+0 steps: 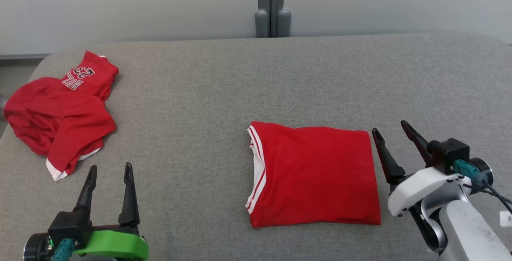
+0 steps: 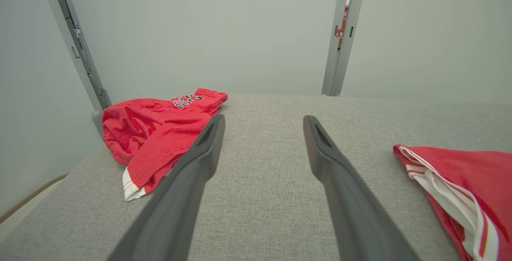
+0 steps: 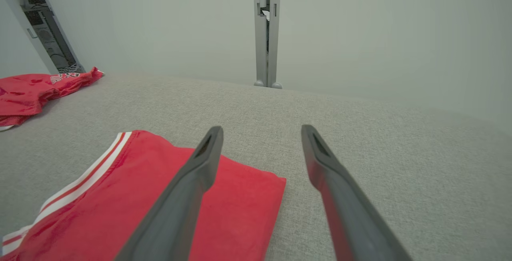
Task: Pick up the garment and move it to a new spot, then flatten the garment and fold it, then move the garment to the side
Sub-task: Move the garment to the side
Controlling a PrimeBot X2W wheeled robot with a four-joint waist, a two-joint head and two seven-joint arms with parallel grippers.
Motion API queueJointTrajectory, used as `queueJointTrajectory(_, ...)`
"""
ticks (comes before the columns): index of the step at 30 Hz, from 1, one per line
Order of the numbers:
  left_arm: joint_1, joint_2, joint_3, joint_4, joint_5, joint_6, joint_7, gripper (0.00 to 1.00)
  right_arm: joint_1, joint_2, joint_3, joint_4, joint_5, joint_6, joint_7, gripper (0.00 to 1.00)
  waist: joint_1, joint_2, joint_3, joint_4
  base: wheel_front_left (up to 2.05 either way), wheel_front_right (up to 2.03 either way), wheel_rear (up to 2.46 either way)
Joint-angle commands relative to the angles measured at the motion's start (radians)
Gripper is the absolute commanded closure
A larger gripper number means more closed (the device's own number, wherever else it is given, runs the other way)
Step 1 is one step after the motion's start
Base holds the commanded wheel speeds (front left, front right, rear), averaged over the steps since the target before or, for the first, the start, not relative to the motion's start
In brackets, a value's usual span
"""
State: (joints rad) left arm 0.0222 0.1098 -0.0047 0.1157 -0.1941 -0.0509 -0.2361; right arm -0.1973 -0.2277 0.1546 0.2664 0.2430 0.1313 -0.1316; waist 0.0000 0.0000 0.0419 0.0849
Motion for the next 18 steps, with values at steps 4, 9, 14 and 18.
queueJointTrajectory(4, -0.043, -0.007, -0.01, 0.009, 0.006, 0.014, -0.011, 0.0, -0.068, 0.002, 0.019, 0.115, -0.006, -0.001, -0.005, 0.0, 0.0, 0.0, 0.06, 0.03, 0.0, 0.0, 0.0)
queueJointTrajectory(9, -0.068, -0.011, -0.015, 0.027, 0.006, 0.014, -0.022, 0.0, -0.103, 0.022, 0.033, 0.255, -0.001, -0.001, -0.023, 0.0, 0.0, 0.0, 0.095, 0.044, 0.0, 0.0, 0.0)
queueJointTrajectory(14, -0.087, -0.015, -0.019, 0.039, 0.008, 0.017, -0.026, 0.0, -0.113, 0.055, 0.031, 0.39, 0.01, -0.001, -0.054, 0.0, 0.0, 0.0, 0.118, 0.051, 0.0, 0.0, 0.0)
queueJointTrajectory(18, -0.099, -0.017, -0.02, 0.049, 0.01, 0.018, -0.029, 0.0, -0.113, 0.086, 0.039, 0.479, 0.019, -0.001, -0.071, 0.0, 0.0, 0.0, 0.128, 0.049, 0.0, 0.0, 0.0)
